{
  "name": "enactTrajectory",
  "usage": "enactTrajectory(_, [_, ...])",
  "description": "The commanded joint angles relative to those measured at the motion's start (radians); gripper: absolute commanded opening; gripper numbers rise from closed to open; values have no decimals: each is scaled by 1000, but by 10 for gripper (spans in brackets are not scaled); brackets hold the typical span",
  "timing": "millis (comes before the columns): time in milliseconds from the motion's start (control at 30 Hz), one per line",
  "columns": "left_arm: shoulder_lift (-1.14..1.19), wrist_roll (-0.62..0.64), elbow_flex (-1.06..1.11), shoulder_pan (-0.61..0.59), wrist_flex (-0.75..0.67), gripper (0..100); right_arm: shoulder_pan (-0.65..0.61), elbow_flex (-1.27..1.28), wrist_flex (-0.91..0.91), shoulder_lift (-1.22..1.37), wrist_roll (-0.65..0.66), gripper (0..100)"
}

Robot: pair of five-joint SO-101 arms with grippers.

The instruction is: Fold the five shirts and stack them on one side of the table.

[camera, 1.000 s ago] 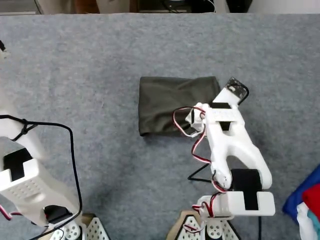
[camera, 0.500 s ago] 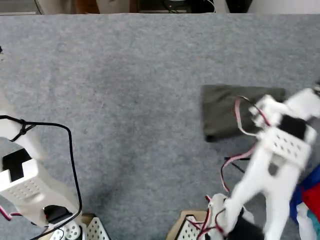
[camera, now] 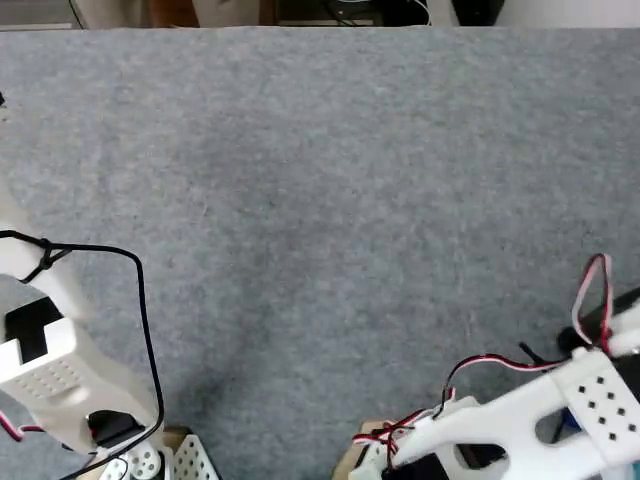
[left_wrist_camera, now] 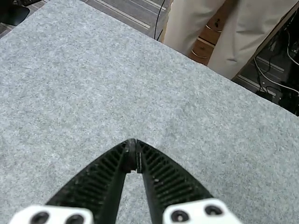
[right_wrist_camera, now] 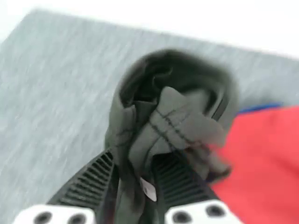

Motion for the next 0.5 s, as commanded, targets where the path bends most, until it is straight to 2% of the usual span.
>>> enactTrajectory(0, [-42,-2,-3,-5,9,19,67,-48,-252,-33,11,4])
enactTrajectory(167, [-42,2,-6,-8,9,19,176,-48,-568,-33,11,4])
enactTrajectory(333, [-42,2,-6,-12,9,19,282,-47,-583,-31,17,4])
enactTrajectory(467, [-44,2,-8,-20,9,19,375,48,-585,-38,17,4])
